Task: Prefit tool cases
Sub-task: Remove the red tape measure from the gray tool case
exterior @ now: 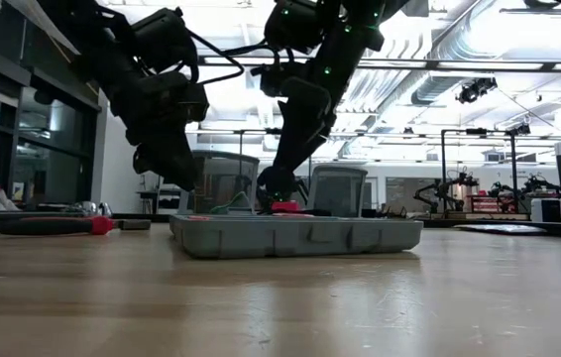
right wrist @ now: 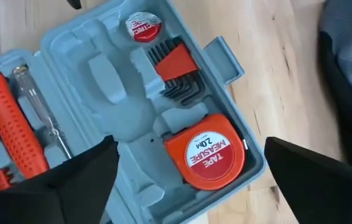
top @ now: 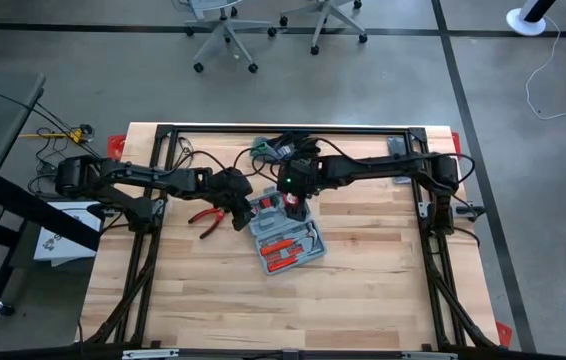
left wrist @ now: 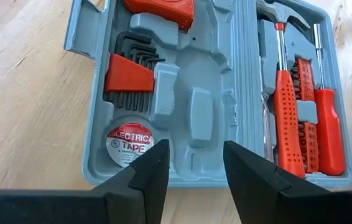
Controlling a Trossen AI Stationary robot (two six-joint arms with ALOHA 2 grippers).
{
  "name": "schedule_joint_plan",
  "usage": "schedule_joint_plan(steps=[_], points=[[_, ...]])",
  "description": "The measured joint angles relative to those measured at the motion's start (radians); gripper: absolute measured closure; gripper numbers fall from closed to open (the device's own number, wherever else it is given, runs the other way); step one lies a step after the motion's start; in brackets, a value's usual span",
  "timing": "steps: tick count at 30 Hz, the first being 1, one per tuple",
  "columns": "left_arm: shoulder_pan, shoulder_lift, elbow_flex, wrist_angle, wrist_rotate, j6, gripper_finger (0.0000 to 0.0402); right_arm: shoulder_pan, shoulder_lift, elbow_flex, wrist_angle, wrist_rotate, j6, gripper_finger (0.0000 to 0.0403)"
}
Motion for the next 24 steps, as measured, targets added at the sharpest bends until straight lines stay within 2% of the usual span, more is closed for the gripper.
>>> schedule_joint_plan(steps=[11,18,24], points=[[0.0,0.0,0.0,0.002,-0.018,-0.001,0.0259,0.002,0.0,0.0,-0.012,0.004,0.084,0.0004],[0.0,0.0,0.0,0.01,-0.027,0.0,0.0259,0.0,0.006,0.0,0.007,0.048,-0.005,0.0004],[0.0,0.001,-0.001,0.01,-0.028,0.006,0.0259,-0.008,0.064,-0.012,0.007,-0.041,-0.13,0.0004]])
